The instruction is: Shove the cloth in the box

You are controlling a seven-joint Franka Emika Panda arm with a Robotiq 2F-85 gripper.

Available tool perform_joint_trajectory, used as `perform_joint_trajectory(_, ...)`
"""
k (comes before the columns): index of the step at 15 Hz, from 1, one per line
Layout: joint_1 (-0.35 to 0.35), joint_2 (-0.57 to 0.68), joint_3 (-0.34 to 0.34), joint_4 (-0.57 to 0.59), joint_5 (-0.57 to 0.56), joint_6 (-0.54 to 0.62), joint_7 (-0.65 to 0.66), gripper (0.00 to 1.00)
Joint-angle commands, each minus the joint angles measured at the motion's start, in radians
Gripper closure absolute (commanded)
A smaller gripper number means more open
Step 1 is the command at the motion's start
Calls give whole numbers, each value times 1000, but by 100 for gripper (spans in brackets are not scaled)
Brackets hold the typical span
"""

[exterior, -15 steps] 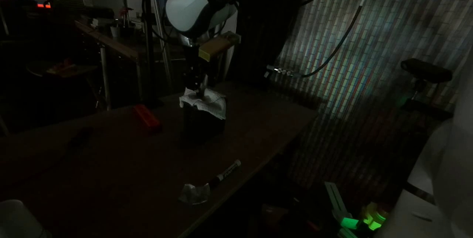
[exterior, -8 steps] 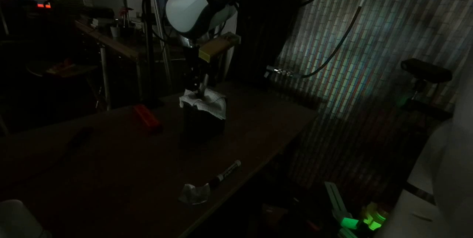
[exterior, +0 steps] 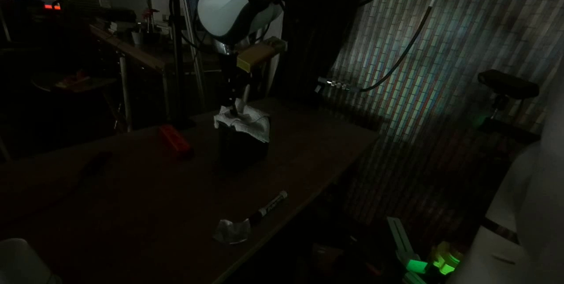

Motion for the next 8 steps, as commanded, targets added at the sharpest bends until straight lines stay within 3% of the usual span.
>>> perform_joint_trajectory(1,-2,-32,-1,-1,17,-8,-16,0)
perform_joint_trajectory(8,-9,-62,-3,-4,31,-10,-20,0)
